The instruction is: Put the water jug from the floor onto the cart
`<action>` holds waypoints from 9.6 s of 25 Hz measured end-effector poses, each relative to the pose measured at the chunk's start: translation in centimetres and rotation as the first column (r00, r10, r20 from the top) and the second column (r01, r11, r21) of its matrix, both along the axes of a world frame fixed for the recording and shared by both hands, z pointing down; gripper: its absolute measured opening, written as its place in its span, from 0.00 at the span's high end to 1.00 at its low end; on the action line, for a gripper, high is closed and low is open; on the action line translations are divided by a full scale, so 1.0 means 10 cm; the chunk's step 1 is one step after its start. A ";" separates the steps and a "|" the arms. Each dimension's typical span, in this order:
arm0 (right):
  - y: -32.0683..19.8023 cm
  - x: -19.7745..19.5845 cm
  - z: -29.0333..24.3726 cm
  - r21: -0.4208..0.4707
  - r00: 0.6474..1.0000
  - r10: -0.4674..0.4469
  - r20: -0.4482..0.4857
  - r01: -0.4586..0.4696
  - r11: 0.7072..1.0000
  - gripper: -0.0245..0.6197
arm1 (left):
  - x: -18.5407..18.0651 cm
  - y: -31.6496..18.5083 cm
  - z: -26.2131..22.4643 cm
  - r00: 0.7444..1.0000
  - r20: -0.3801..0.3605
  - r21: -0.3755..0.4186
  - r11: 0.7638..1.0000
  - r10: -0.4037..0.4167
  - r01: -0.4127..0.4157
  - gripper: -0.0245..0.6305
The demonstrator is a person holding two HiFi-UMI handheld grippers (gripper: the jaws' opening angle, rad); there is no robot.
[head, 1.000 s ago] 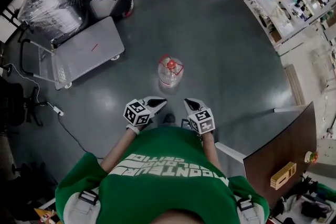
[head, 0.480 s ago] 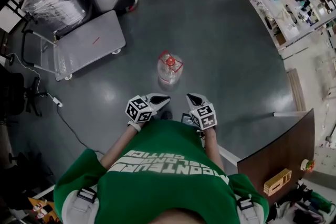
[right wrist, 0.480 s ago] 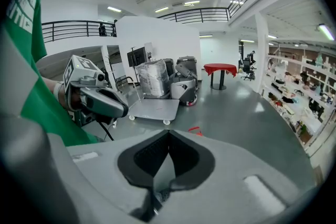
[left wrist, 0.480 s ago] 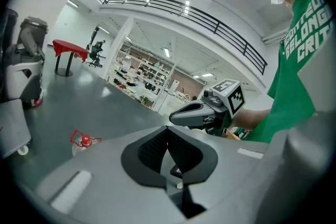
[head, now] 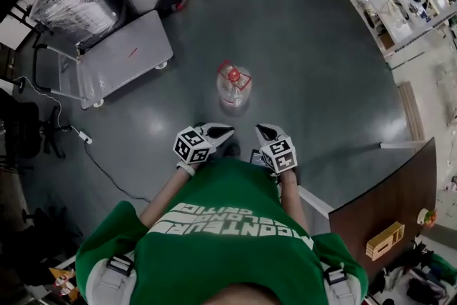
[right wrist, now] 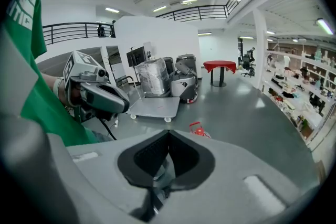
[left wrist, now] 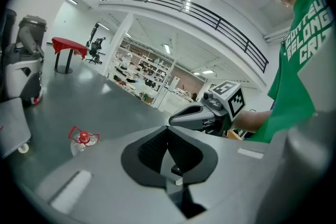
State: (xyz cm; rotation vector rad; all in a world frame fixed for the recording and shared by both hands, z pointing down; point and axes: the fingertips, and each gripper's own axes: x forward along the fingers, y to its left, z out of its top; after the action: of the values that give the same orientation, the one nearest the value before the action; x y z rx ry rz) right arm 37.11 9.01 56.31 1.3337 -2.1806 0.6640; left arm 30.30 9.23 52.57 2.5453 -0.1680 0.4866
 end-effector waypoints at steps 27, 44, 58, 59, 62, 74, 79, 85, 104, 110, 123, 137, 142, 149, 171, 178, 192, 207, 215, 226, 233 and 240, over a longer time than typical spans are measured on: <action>0.30 0.37 0.00 -0.027 0.972 0.234 -0.015 -0.235 0.972 0.98 | 0.33 0.01 0.04 0.979 -0.019 -0.032 0.978 0.205 -0.205 0.95; -0.52 0.03 0.07 -0.039 0.992 0.110 -0.061 -0.113 0.993 0.98 | 0.06 -0.73 0.21 0.995 -0.052 -0.113 0.990 0.082 -0.087 0.95; -1.18 -0.29 0.12 -0.097 0.993 -0.068 -0.101 0.058 0.994 0.98 | -0.07 -1.56 0.18 0.998 -0.057 -0.124 0.992 0.003 -0.010 0.95; -1.21 -0.30 0.14 -0.104 0.992 -0.077 -0.096 0.067 0.992 0.98 | -0.05 -1.56 0.17 0.998 -0.064 -0.126 0.992 0.002 -0.010 0.95; -1.37 -0.32 0.20 -0.117 0.990 -0.102 -0.092 0.091 0.989 0.98 | -0.06 -1.64 0.21 0.996 -0.080 -0.153 0.988 -0.035 0.022 0.95; -2.09 -0.10 0.17 -0.119 0.991 0.027 -0.133 -0.043 0.992 0.98 | -0.18 -2.59 0.39 0.998 -0.027 -0.150 0.987 0.055 -0.059 0.95; -2.32 0.01 0.13 -0.127 0.978 0.126 -0.166 -0.148 0.981 0.98 | -0.06 -3.14 0.27 0.990 -0.045 -0.099 0.985 0.135 -0.139 0.95; -2.57 0.41 0.03 -0.112 0.944 0.244 -0.224 -0.274 0.955 0.98 | 0.10 -3.43 0.25 0.977 -0.071 -0.117 0.971 0.199 -0.207 0.96; -3.07 0.83 0.04 -0.092 0.968 0.117 -0.222 -0.140 0.986 0.98 | 0.25 -3.67 0.52 0.989 0.020 -0.113 0.984 0.143 -0.140 0.96; -3.07 0.92 0.39 -0.151 0.988 -0.039 -0.152 0.016 0.988 0.98 | 0.41 -3.41 0.83 0.997 0.074 -0.164 0.986 0.027 -0.015 0.96; -3.49 0.35 1.42 -0.224 0.968 -0.237 -0.085 0.213 0.951 0.97 | 0.15 -3.50 1.70 0.983 0.168 -0.168 0.980 -0.075 0.104 0.96; -3.58 -0.10 3.14 -0.381 0.939 -0.331 -0.089 0.276 0.883 0.82 | -0.01 -3.35 3.03 0.964 0.254 -0.247 0.958 -0.081 0.146 0.83; -3.47 -0.16 3.50 -0.405 0.948 -0.312 -0.068 0.259 0.877 0.78 | -0.03 -3.34 3.46 0.953 0.298 -0.250 0.959 -0.055 0.133 0.75; -3.40 -0.09 3.97 -0.431 0.956 -0.275 -0.099 0.208 0.878 0.64 | -0.06 -3.35 3.93 0.939 0.339 -0.242 0.960 -0.055 0.144 0.67; -3.59 -0.27 4.64 -0.438 0.924 -0.271 -0.268 0.134 0.889 0.55 | -0.19 -3.21 4.32 0.936 0.351 -0.284 0.949 -0.028 0.135 0.67; -3.64 -0.37 4.75 -0.442 0.907 -0.267 -0.326 0.103 0.891 0.52 | -0.46 -3.27 4.39 0.936 0.348 -0.306 0.937 -0.057 0.171 0.67; -3.71 -0.35 4.92 -0.465 0.907 -0.247 -0.340 0.067 0.883 0.51 | -0.60 -3.18 4.37 0.937 0.342 -0.334 0.925 -0.063 0.184 0.67; -3.73 -0.36 5.02 -0.513 0.924 -0.238 -0.300 0.055 0.857 0.50 | -0.67 -3.10 4.35 0.937 0.334 -0.350 0.911 -0.097 0.219 0.68; -3.69 -0.34 5.02 -0.494 0.925 -0.225 -0.306 0.048 0.868 0.50 | -0.75 -3.13 4.27 0.936 0.338 -0.329 0.919 -0.102 0.219 0.69; -3.64 -0.25 4.51 -0.462 0.949 -0.178 -0.260 0.040 0.886 0.49 | -0.79 -3.14 3.91 0.939 0.332 -0.290 0.937 -0.092 0.194 0.70; -3.57 -0.21 3.58 -0.378 0.947 -0.187 -0.261 0.078 0.922 0.49 | -0.71 -3.28 3.23 0.948 0.296 -0.230 0.954 -0.118 0.191 0.71; -3.71 -0.17 2.53 -0.269 0.959 -0.143 -0.245 0.074 0.960 0.49 | -0.68 -3.53 2.47 0.957 0.231 -0.157 0.964 -0.174 0.214 0.72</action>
State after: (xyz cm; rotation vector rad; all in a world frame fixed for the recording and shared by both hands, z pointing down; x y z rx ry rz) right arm 35.41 -28.05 81.57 1.0897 -1.8689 0.6612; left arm 23.51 -26.12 77.23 2.2664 -0.4303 0.6670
